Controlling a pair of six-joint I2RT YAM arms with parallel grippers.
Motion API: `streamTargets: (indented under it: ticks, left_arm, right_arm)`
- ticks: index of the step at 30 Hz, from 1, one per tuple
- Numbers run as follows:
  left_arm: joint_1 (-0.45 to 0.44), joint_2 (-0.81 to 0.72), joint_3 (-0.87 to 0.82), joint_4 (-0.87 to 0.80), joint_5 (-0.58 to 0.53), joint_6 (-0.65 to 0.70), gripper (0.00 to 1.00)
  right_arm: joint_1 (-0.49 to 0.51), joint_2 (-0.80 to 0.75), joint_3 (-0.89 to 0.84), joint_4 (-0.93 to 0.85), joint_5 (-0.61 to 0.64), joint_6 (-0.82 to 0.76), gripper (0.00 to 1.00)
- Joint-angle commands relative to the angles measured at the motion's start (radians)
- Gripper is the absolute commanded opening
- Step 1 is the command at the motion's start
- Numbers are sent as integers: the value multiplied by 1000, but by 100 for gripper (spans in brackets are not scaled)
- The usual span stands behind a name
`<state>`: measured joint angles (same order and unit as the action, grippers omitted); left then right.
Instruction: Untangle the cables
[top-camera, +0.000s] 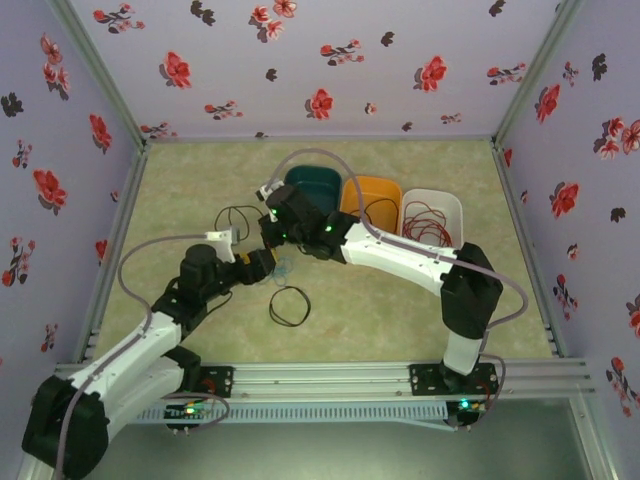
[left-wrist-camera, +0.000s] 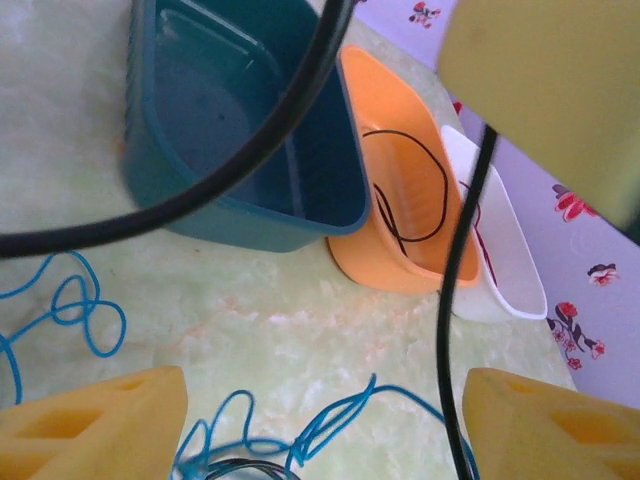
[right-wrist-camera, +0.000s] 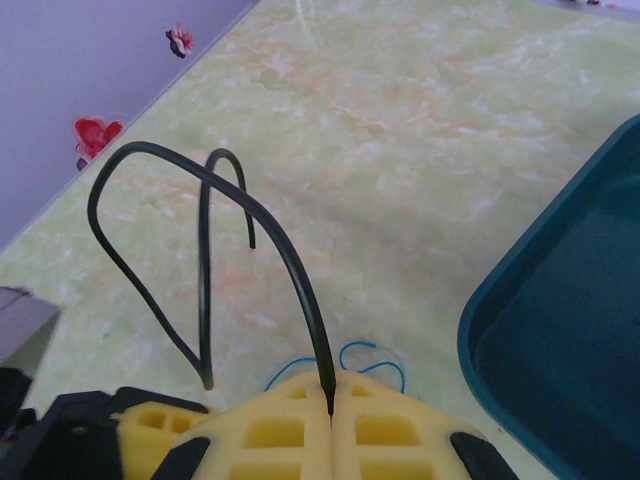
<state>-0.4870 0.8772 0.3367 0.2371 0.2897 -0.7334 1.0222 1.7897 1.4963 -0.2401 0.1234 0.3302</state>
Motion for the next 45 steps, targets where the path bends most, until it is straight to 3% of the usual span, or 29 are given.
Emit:
streamTargets:
  ticks: [1,4,9,20,30,38,45]
  left_arm:
    - [-16,71,18,138,8,-46,74]
    - [-30,142,41,139,6,-38,73]
    - [-42,178,38,91,3,-43,63]
    - [-42,13,-69,-71,-134,-67,62]
    - [-42,-7,16,-83,-146,-21,89]
    - [-42,-52,41,5,-147,-44,93]
    - [-49,-14,161,77,-77,15,93]
  right_arm:
    - [8,-48,-23,59,-3,41,0]
    - [8,-60,-33,67,-2,41,0]
    - [8,-99,-40,59,52,23,0]
    - [8,-224,-76,41,240,-53,0]
    - [6,-311,-134,11,310,-66,0]
    - [0,-382,-187,-26,329,-25,0]
    - [-7,-428,-197,-94,356,4,0]
